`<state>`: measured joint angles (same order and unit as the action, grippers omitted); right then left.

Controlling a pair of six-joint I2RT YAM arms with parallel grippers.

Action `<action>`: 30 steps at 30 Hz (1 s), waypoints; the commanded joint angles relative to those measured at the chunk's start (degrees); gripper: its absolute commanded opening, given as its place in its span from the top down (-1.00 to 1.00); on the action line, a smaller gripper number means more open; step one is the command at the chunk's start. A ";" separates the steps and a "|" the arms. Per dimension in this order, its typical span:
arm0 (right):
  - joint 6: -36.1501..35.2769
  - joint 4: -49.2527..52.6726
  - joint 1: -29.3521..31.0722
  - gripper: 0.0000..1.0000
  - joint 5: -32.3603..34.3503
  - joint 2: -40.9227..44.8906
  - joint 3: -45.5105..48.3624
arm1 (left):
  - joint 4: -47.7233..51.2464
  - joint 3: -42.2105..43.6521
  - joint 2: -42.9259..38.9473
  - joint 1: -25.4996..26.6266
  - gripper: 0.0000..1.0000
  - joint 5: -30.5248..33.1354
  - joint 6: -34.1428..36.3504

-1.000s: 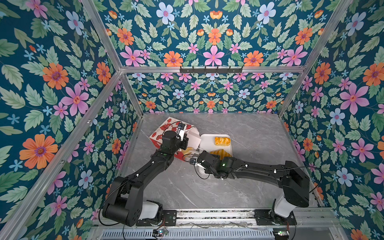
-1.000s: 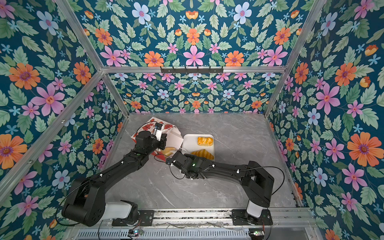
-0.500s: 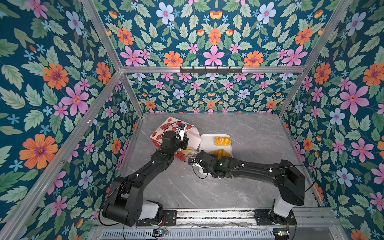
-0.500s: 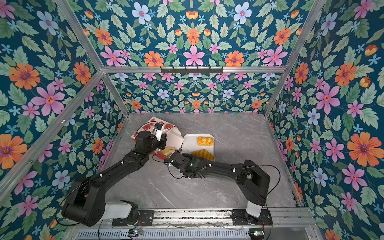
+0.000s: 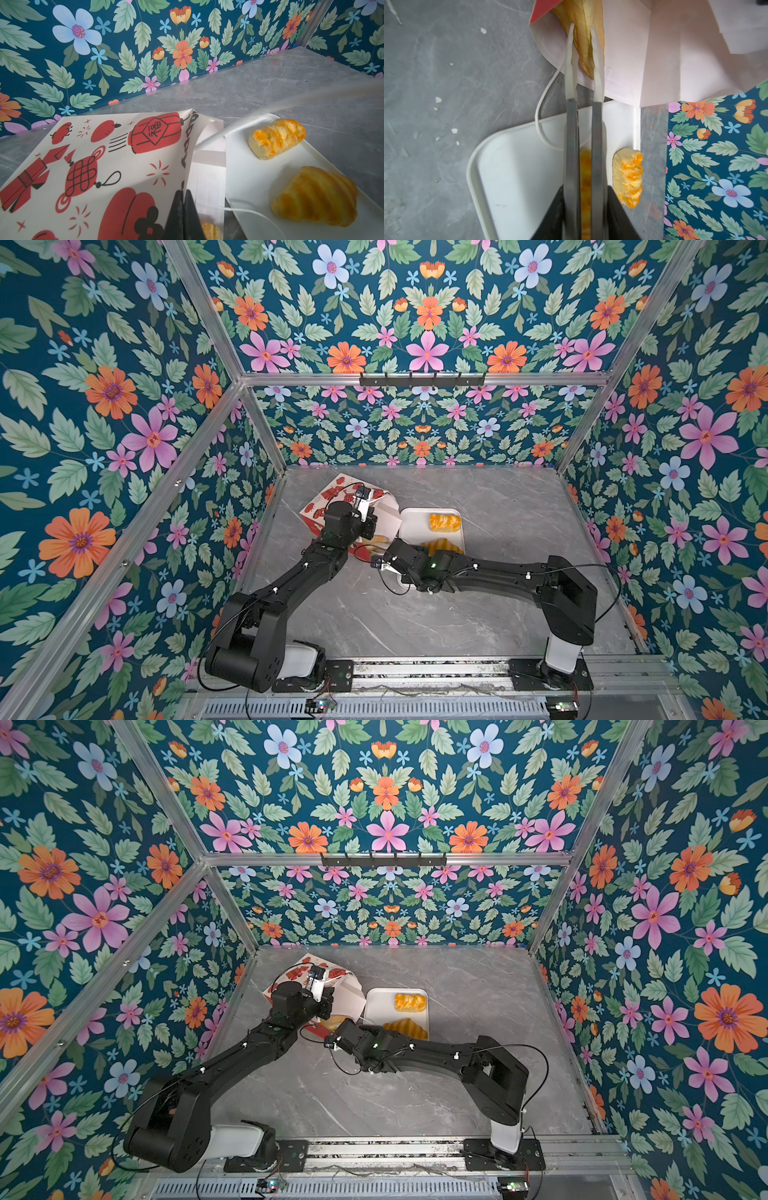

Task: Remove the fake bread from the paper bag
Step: 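Pinch the brown triangular pastry in the bag with the right gripper's tongs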

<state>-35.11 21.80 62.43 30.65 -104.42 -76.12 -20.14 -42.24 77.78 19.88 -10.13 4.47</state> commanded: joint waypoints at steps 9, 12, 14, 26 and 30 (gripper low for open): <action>6.83 14.23 -0.10 0.58 -3.10 4.70 -4.30 | -2.44 0.05 0.54 -0.08 1.00 -0.07 -0.25; 10.99 19.73 -0.58 0.58 -5.60 6.44 -5.52 | -2.53 0.12 0.73 -0.09 1.00 0.26 -0.17; 13.75 22.88 -1.19 0.58 -7.97 7.76 -6.00 | -2.52 0.07 0.88 -0.04 1.00 0.46 -0.09; 28.09 27.94 -8.71 0.57 -26.19 16.88 -1.70 | -2.88 0.31 1.24 -0.07 1.00 0.73 -0.09; 32.77 25.76 -12.76 0.57 -35.89 21.88 2.07 | -2.88 0.42 1.17 -0.10 1.00 1.07 0.01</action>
<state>-7.97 49.69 51.53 3.79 -84.84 -75.33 -21.30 -42.02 78.91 19.88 -9.80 4.47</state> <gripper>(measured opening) 0.258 0.050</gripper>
